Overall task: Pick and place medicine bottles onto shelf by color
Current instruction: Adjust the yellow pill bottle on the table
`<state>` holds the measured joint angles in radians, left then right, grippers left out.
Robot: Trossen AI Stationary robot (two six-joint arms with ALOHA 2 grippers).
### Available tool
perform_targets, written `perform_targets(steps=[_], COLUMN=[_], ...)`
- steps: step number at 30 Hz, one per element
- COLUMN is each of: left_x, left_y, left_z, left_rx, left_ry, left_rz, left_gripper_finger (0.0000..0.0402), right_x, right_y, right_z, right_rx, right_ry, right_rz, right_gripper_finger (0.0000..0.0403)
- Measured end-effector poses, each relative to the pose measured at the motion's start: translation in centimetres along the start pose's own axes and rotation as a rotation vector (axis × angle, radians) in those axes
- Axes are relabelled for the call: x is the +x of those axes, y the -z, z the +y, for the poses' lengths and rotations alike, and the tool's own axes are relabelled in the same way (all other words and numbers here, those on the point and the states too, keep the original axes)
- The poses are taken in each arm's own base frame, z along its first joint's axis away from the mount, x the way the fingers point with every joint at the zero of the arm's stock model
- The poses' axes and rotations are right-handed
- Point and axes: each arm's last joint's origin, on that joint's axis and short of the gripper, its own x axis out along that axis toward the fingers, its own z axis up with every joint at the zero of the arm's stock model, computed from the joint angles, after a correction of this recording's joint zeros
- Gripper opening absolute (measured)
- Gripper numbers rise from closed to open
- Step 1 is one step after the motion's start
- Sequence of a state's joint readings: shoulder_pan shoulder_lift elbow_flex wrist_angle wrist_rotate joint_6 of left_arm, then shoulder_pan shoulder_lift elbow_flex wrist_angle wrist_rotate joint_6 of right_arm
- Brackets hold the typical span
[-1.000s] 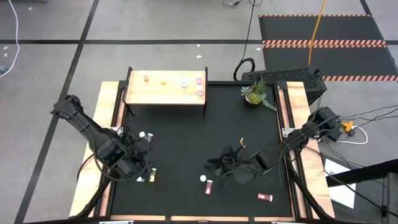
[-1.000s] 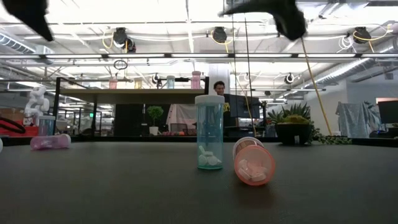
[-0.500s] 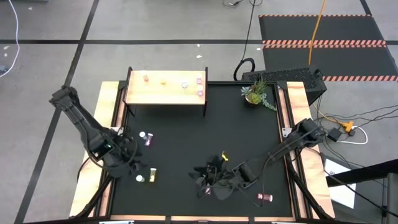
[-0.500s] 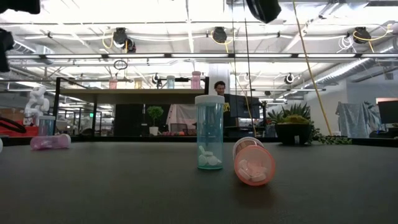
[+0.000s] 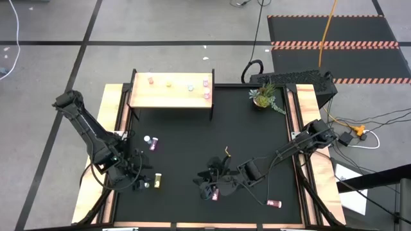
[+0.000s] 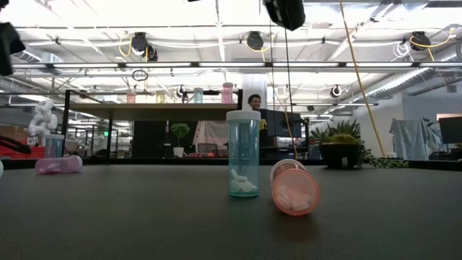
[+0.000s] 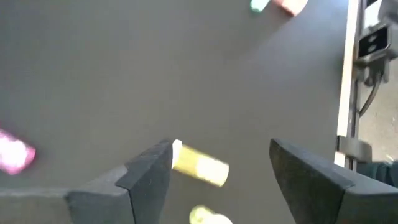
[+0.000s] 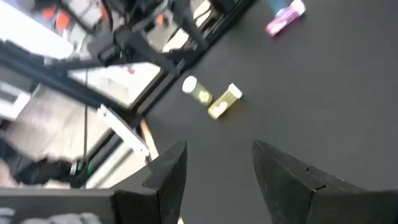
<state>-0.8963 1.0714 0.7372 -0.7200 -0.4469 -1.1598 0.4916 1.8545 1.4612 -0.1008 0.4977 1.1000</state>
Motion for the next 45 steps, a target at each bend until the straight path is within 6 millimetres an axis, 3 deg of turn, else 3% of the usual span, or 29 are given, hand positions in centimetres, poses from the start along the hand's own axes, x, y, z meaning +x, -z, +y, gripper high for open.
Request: perform_targets(steps=[4, 10, 14, 20, 26, 37, 45], left_x=[0.4, 0.7, 0.0, -0.8, -1.1, -2.2, -1.5], left_y=[-0.6, -2.9, -4.3, -4.5, -2.1, 1.7, 3.6], left_z=[-0.7, -1.6, -2.2, -3.0, -2.7, -2.3, -1.4], left_rx=[0.059, 0.089, 0.150, 0.363, 0.388, 0.385, 0.365], left_ry=[0.012, 0.088, 0.141, 0.186, 0.218, 0.167, 0.102], left_rz=[-0.108, -0.244, -0.251, -0.242, -0.027, 0.139, 0.104], left_gripper_finger=[0.0278, 0.0274, 0.0252, 0.0213, 0.0215, 0.0300, 0.0278], right_x=[-0.2, -2.2, -3.4, -4.6, -4.8, -2.7, -2.2], right_y=[-0.8, -1.7, -2.1, -1.7, -0.9, 0.3, 1.2], right_z=[-0.1, -0.2, -0.8, -1.7, -1.5, -3.5, -4.5], right_rx=[-0.036, -0.133, -0.172, -0.238, -0.326, -0.378, -0.354], right_ry=[-0.048, -0.007, 0.062, 0.141, 0.116, 0.013, -0.027], right_rz=[0.093, 0.131, 0.177, 0.267, 0.278, 0.200, 0.172], right_gripper_finger=[0.0175, 0.0175, 0.0175, 0.0175, 0.0175, 0.0176, 0.0176])
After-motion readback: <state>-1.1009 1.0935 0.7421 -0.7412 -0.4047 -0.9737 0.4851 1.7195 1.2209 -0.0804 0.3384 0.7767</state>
